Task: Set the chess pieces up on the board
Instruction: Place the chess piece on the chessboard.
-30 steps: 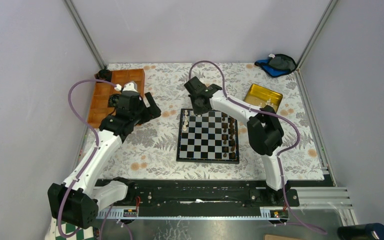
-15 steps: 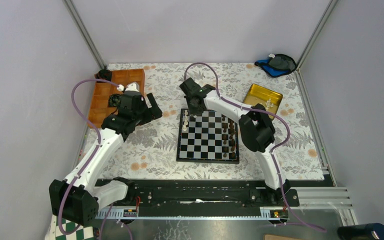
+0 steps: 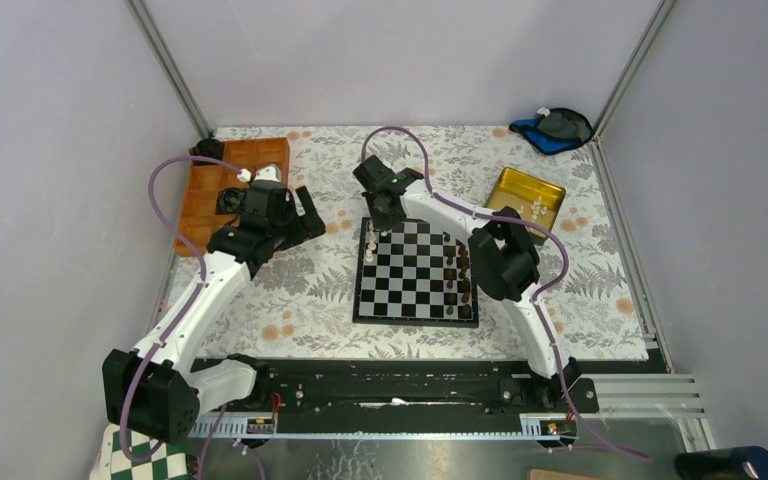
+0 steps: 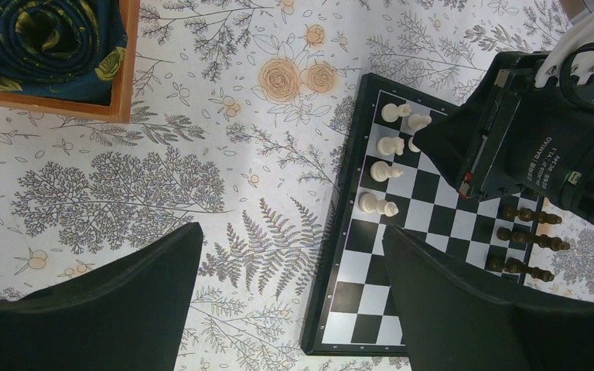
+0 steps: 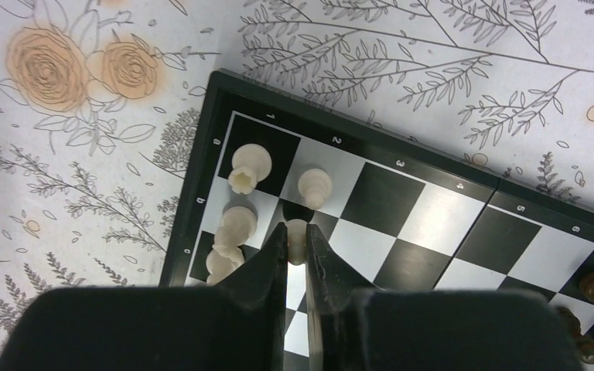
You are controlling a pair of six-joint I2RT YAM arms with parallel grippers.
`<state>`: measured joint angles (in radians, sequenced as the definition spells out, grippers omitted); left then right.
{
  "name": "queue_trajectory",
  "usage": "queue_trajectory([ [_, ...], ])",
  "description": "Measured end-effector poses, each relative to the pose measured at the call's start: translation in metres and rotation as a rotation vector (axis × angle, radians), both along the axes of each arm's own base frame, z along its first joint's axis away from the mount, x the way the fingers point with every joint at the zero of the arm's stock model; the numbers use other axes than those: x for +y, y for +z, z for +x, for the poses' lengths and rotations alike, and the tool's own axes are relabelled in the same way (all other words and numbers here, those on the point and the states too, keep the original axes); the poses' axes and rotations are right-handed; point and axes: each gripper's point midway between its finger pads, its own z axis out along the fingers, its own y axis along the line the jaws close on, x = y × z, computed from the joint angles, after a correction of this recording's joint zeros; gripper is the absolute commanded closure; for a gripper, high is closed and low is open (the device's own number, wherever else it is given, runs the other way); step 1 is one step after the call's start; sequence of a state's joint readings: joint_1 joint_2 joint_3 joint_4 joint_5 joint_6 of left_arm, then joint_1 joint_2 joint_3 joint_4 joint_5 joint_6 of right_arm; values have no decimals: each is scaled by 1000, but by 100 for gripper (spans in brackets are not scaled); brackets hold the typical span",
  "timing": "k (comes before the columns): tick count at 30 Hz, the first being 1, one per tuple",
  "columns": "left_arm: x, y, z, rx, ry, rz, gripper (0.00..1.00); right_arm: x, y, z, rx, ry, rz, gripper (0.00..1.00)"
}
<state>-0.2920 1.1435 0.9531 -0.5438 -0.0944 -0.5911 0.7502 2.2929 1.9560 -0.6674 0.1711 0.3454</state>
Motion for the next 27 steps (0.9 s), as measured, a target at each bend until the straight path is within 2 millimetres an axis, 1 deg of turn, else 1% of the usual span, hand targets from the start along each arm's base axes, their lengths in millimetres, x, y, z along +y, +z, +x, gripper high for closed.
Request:
queue_trajectory([
  [11, 0, -1, 0, 3, 0, 1, 6, 10, 2, -8, -1, 24, 2, 100],
  [18, 0, -1, 0, 3, -1, 1, 6, 10, 1, -8, -1, 24, 1, 100],
  [27, 0, -1, 0, 3, -1, 1, 6, 5, -7, -12, 15, 22, -19, 100],
])
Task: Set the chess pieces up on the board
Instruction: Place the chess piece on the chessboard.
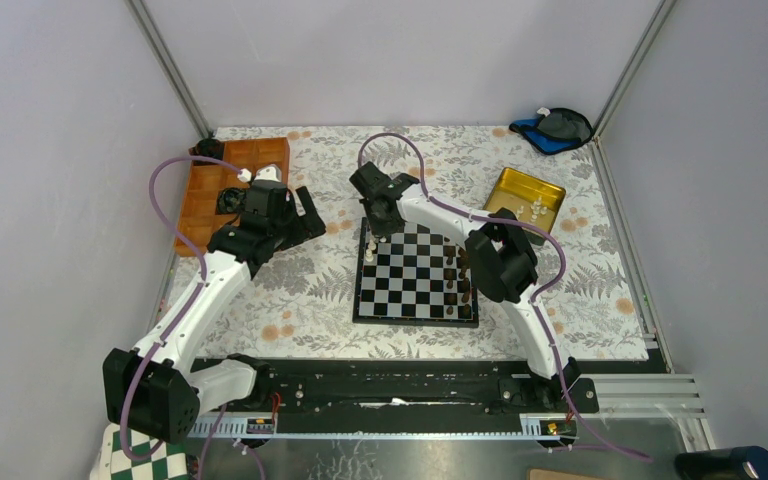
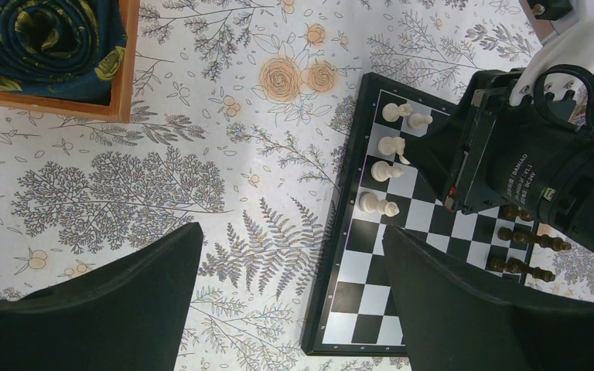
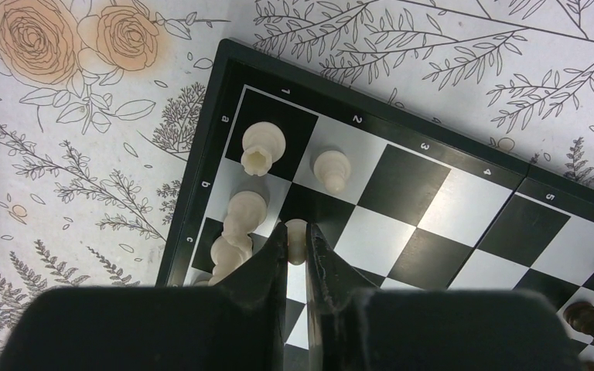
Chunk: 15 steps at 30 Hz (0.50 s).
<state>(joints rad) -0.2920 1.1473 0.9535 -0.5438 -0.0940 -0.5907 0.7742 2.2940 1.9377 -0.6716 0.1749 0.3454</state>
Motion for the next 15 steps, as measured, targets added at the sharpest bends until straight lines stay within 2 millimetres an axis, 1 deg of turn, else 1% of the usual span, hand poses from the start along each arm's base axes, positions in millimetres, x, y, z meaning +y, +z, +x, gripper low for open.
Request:
queue_trajectory([
  [15, 0, 0, 0, 0, -1, 0, 6, -3, -2, 1, -8, -8, -15, 100],
])
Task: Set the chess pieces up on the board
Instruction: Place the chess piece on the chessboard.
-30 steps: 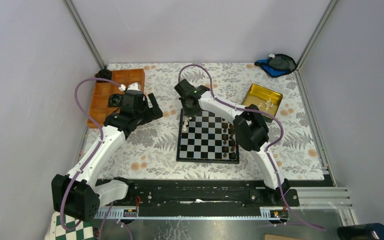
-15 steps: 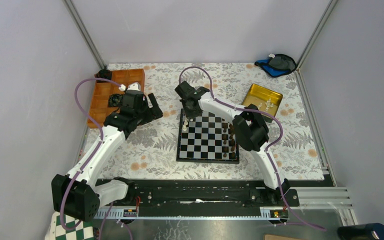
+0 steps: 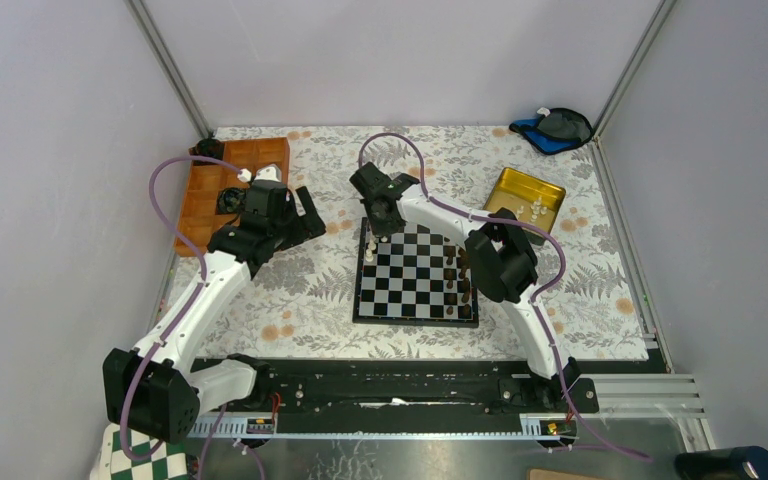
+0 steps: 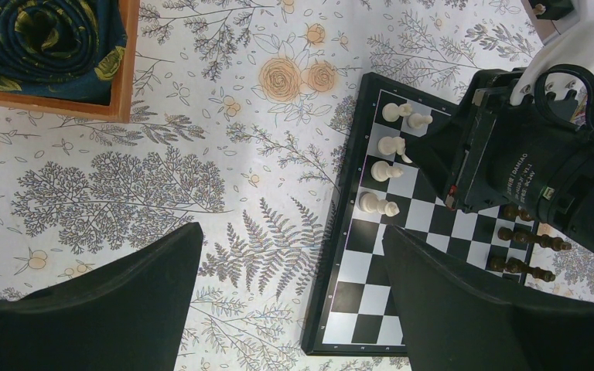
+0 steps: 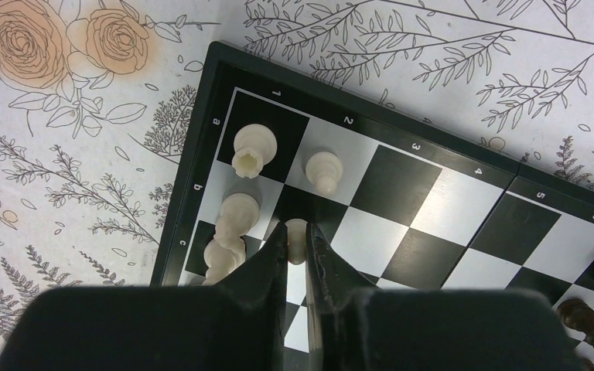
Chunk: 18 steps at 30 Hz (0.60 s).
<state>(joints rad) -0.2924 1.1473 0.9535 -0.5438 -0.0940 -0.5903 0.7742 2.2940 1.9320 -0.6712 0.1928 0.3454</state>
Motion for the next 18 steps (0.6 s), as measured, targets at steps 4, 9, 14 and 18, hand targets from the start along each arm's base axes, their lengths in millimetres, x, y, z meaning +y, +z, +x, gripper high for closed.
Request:
queue_trajectory([
  [4, 0, 0, 0, 0, 0, 0, 6, 0, 0, 0, 0, 0, 0, 100],
  [9, 0, 0, 0, 0, -1, 0, 6, 0, 0, 0, 0, 0, 0, 89],
  [14, 0, 0, 0, 0, -1, 0, 6, 0, 0, 0, -2, 0, 2, 72],
  [18, 0, 0, 0, 0, -1, 1, 6, 0, 0, 0, -2, 1, 1, 66],
])
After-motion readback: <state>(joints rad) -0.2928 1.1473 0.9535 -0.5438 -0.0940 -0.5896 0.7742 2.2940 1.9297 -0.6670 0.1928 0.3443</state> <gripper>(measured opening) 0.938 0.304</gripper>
